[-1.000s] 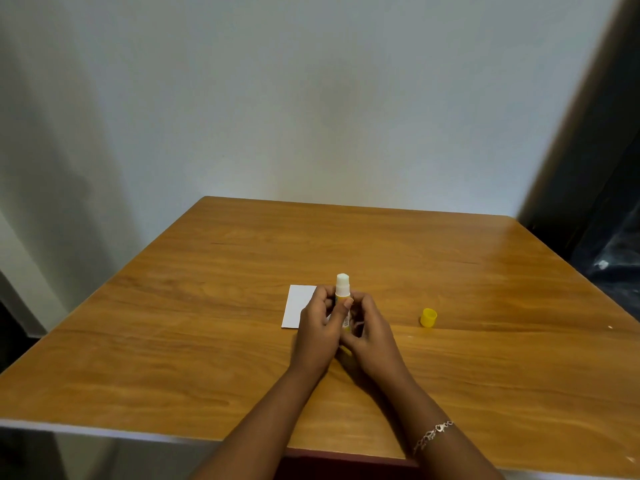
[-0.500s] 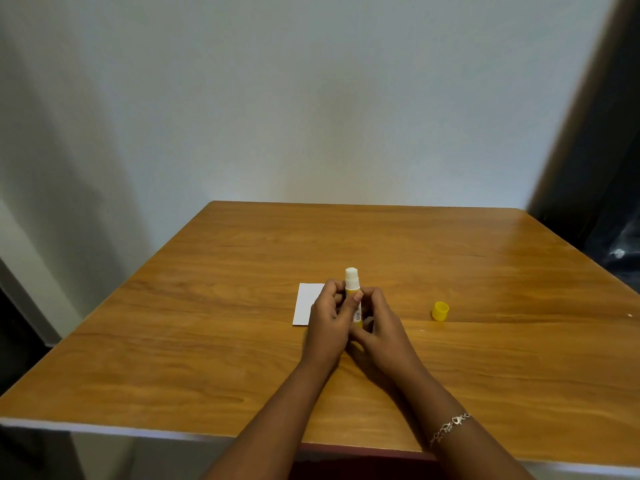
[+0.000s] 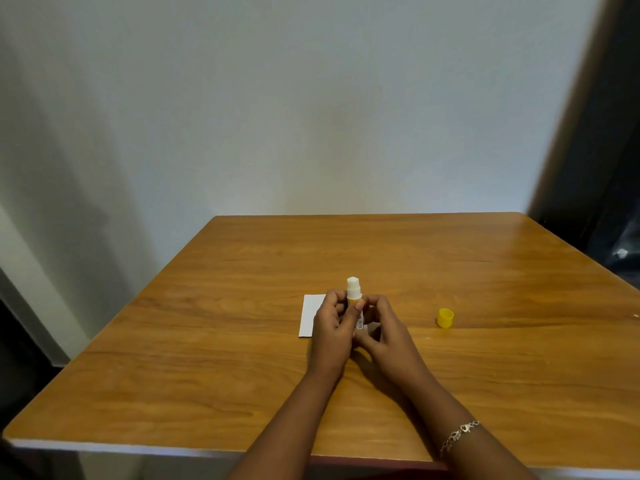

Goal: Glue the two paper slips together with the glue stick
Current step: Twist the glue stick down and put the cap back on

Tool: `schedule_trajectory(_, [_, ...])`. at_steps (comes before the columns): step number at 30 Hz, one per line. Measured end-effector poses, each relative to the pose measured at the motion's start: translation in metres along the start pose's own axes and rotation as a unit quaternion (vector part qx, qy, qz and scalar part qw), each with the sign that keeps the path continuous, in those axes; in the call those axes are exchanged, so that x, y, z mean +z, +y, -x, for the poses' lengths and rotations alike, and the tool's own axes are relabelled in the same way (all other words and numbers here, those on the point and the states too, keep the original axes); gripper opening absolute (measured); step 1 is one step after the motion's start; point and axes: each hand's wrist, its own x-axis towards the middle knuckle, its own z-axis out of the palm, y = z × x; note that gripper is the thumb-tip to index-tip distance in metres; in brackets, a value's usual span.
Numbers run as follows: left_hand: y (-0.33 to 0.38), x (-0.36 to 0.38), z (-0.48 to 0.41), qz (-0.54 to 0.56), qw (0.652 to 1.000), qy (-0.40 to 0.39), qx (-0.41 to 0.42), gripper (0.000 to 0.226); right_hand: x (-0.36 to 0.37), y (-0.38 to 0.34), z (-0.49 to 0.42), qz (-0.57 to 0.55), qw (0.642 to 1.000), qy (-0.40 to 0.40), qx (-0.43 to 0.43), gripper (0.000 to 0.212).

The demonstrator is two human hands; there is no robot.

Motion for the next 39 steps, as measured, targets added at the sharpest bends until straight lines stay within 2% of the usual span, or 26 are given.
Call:
schedule_trajectory(6, [-0.0017, -0.0015, -0.0001, 0.001, 1.000, -0.002, -0.008, 0.001, -0.0003, 0.0015, -0.0003, -0.035, 0.999, -0.001, 0.015, 0.042])
schedule_trajectory(10, [-0.0017, 0.0000, 0.0002, -0.010, 1.000, 0.007, -0.008, 0.013, 0.0003, 0.0032, -0.0009, -0.007, 0.999, 0.030, 0.031, 0.041])
schedule_trajectory(15, [-0.0007, -0.0014, -0.0002, 0.003, 1.000, 0.012, -0.006, 0.004, -0.0014, 0.0009, 0.0005, -0.033, 0.999, -0.005, 0.007, 0.041])
schedule_trajectory(17, [-0.0001, -0.0022, 0.0001, -0.003, 1.000, 0.013, -0.002, 0.008, -0.0018, 0.0016, 0.0007, -0.053, 0.999, -0.010, 0.011, 0.041])
schedule_trajectory(19, [0.0006, -0.0016, 0.0005, -0.006, 1.000, 0.011, -0.005, 0.012, -0.0021, 0.0028, 0.0003, -0.055, 0.998, -0.011, 0.020, 0.043])
schedule_trajectory(22, [-0.0003, -0.0003, 0.0012, 0.003, 1.000, 0.011, -0.017, 0.006, -0.0020, 0.0046, -0.0006, -0.036, 0.999, 0.009, 0.031, 0.047])
schedule_trajectory(27, [0.0026, -0.0007, 0.0017, 0.013, 0.999, 0.027, -0.015, 0.027, -0.0016, 0.0022, -0.0003, -0.016, 1.000, 0.018, 0.020, 0.050])
schedule_trajectory(30, [0.0037, -0.0014, 0.0008, 0.002, 1.000, 0.027, 0.000, 0.013, -0.0013, 0.0008, 0.0003, -0.072, 0.997, 0.010, 0.010, 0.047])
schedule_trajectory(32, [0.0040, -0.0015, 0.0010, -0.010, 1.000, 0.024, 0.001, 0.013, -0.0014, 0.0009, 0.0003, -0.094, 0.995, 0.002, 0.017, 0.046])
schedule_trajectory(36, [0.0047, -0.0008, 0.0025, -0.002, 1.000, 0.008, -0.018, 0.011, -0.0013, 0.0024, 0.0000, -0.040, 0.998, 0.032, 0.030, 0.055])
schedule_trajectory(39, [0.0059, -0.0020, 0.0027, 0.007, 1.000, 0.020, -0.020, 0.018, -0.0012, 0.0034, -0.0009, -0.023, 0.999, 0.031, 0.035, 0.057])
